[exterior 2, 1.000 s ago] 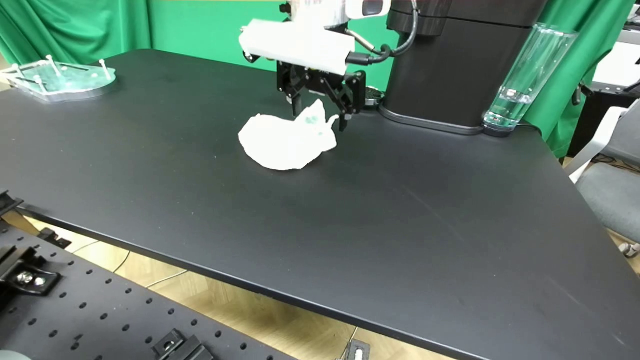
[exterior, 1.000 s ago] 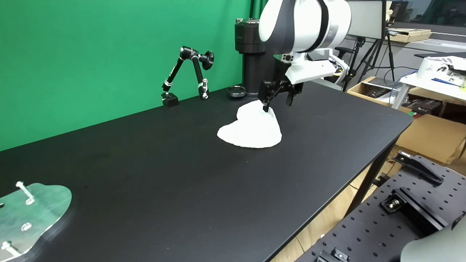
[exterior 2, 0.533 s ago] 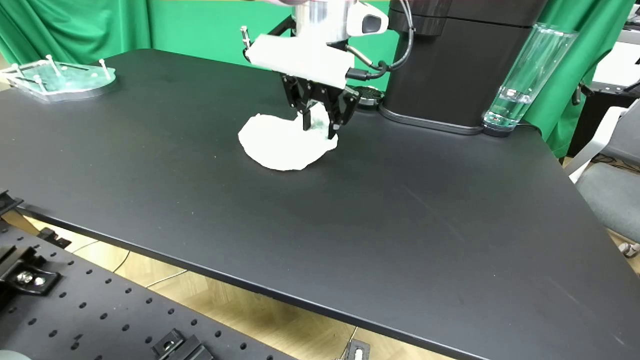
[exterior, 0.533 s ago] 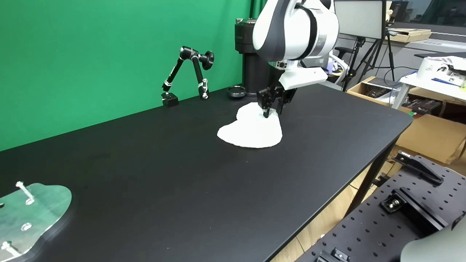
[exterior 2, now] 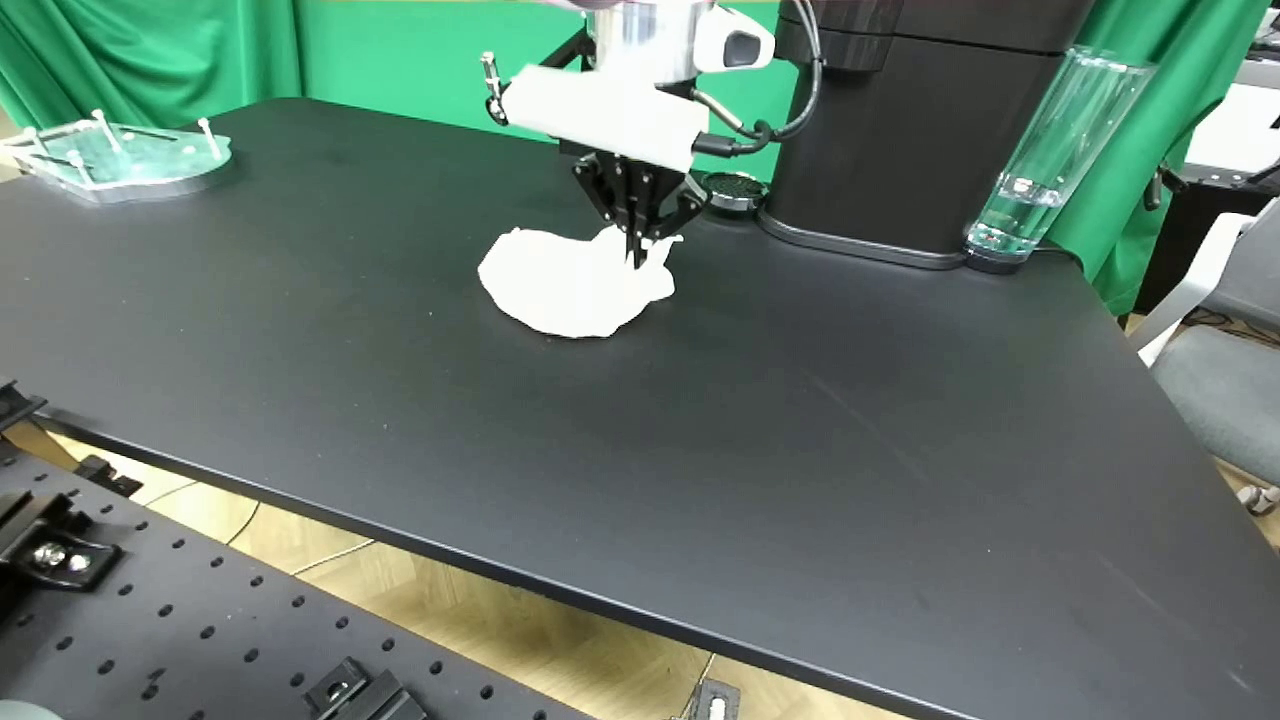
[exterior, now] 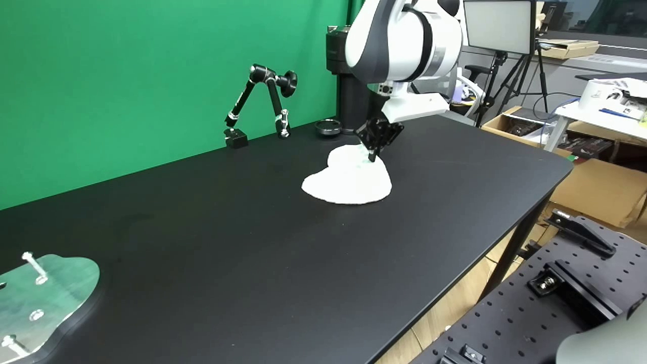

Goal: Pick the cloth on the table and put it on the stand

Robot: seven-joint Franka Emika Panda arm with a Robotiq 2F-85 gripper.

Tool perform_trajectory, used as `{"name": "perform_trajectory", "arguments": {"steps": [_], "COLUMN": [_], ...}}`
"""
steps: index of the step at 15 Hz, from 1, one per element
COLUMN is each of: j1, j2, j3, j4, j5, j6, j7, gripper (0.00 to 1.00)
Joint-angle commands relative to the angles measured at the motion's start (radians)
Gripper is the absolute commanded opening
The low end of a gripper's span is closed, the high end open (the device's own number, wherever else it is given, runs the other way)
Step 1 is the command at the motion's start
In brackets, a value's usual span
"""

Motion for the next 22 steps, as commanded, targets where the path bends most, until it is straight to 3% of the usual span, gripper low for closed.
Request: {"name": "perform_trajectory", "arguments": {"steps": [1,6,11,22], "j1": [0.029,0.103,0.172,0.293], "j2": [-0.018,-0.024,0.024,0.171], "j3": [-0.024,-0.052,-0.020,0.052], "j4": [0.077,0.290,0.512,0.838], "j5": [-0.033,-0.114,-0.134,-0.123], "j6": [-0.127,-0.364,-0.542,-0.737], "j7": [0.064,0.164,0.232,0.266], "gripper": [0.01,0.01,0.01,0.01]}}
